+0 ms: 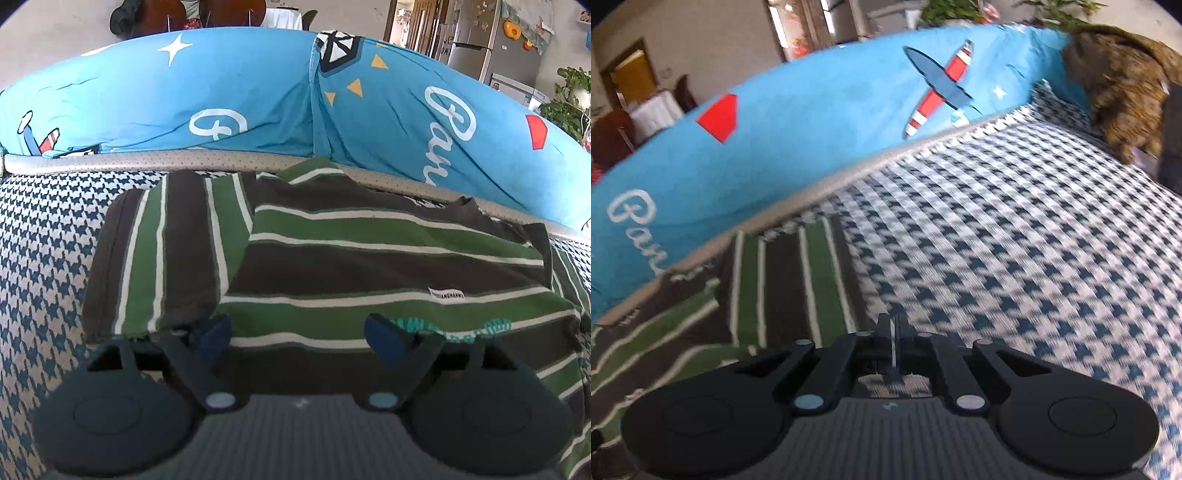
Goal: Fold clothes
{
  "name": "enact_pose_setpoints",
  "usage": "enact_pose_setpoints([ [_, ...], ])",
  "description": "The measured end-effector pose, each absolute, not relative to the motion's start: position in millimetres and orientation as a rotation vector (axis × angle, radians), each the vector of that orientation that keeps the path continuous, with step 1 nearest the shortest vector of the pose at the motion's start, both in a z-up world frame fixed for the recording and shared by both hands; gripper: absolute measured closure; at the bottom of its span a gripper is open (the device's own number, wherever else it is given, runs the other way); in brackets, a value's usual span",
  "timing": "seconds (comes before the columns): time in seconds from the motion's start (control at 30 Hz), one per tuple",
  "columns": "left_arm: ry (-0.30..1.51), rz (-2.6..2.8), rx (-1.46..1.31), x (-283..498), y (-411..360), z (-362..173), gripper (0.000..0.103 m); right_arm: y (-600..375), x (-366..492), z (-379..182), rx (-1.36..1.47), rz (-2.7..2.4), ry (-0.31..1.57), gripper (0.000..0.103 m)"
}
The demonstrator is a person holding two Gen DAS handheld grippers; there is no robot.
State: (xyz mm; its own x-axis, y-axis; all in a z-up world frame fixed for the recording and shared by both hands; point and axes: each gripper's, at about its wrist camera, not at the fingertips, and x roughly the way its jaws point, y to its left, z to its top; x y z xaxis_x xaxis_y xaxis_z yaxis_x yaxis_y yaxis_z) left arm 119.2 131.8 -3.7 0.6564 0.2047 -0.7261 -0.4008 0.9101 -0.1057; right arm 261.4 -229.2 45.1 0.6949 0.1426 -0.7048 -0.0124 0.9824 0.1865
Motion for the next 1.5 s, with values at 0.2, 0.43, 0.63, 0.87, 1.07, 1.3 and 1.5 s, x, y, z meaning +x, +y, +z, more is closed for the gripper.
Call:
enact_pose_setpoints([
  [0.2,0.787,0.348,-0.265,120,131,-5,0.018,-216,284,41,0.121,0.206,0.704,0.093],
  [0.43,0.786,0.347,-0.287,119,135,-4,0.018,-211,308,24,0.178,0.245,0.702,0.083],
  [0.63,0.781,0.354,-0.302,120,140,-3,0.018,-202,325,15,0.157,0.246,0.682,0.069],
  [0.87,0.761,0.385,-0.337,121,151,0,0.018,-191,333,7,0.100,0.251,0.655,0.071],
  [1.07,0.768,0.396,-0.353,122,154,-2,0.018,-183,333,7,0.071,0.268,0.649,0.095],
  [1.3,0.771,0.392,-0.349,122,153,-5,0.018,-183,324,25,0.025,0.102,0.539,0.096],
  [1.5,0.790,0.385,-0.326,124,148,-7,0.015,-183,328,18,0.005,0.059,0.564,0.096],
])
